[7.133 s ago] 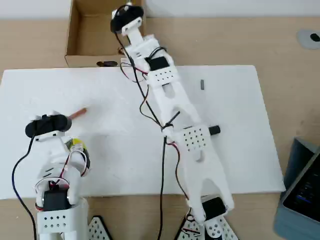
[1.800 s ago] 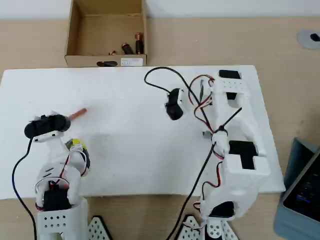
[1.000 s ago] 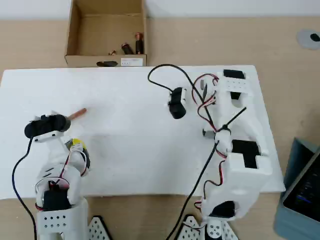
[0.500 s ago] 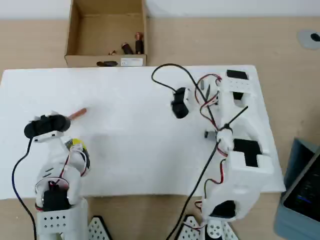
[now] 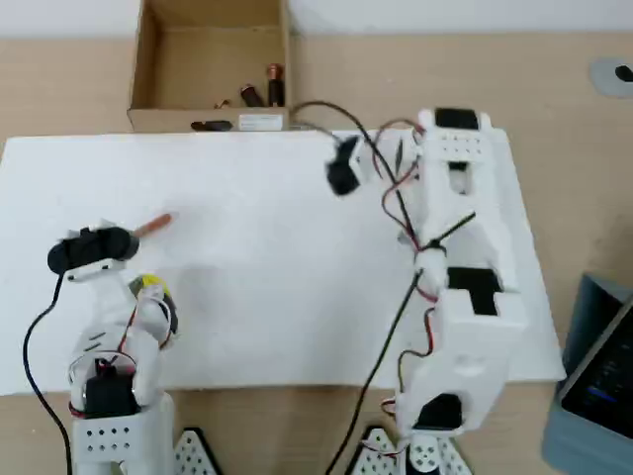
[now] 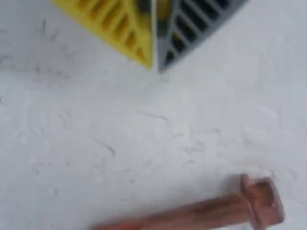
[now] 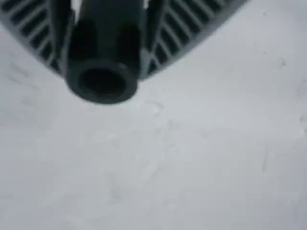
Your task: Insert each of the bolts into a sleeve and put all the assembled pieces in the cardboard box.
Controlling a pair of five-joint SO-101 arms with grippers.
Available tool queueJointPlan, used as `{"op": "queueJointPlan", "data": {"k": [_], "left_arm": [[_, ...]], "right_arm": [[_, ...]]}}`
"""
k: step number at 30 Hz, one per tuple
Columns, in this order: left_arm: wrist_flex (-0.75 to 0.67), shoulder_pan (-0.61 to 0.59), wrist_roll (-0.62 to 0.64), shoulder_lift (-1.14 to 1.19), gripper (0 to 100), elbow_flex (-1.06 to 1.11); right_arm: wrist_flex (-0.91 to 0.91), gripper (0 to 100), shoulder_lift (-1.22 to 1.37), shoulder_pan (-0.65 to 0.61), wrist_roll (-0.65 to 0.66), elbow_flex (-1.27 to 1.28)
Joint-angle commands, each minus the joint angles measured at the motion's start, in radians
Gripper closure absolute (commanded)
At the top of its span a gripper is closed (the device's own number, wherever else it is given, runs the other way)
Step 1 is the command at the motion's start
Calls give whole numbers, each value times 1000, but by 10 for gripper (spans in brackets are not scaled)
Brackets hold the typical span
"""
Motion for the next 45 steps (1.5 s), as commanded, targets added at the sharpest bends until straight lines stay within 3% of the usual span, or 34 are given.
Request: {"op": "queueJointPlan", "data": {"k": [1, 6, 11, 23, 38, 45], "left_arm": [[-14, -9, 6, -5, 998, -3], [-14, -9, 6, -5, 998, -3], [-14, -9, 6, -5, 998, -3], [-14, -2, 0, -5, 998, -3], [-14, -8, 5, -5, 996, -17], [41, -2, 3, 2, 997, -155]], "right_arm": [[52, 988, -10, -36, -89, -137], [135, 988, -10, -82, -222, -272], [152, 988, -21, -116, -443, -372], [152, 988, -357, -148, -789, -372], [133, 989, -877, -143, -1109, 189], [32, 989, -1089, -59, -1131, 507]]}}
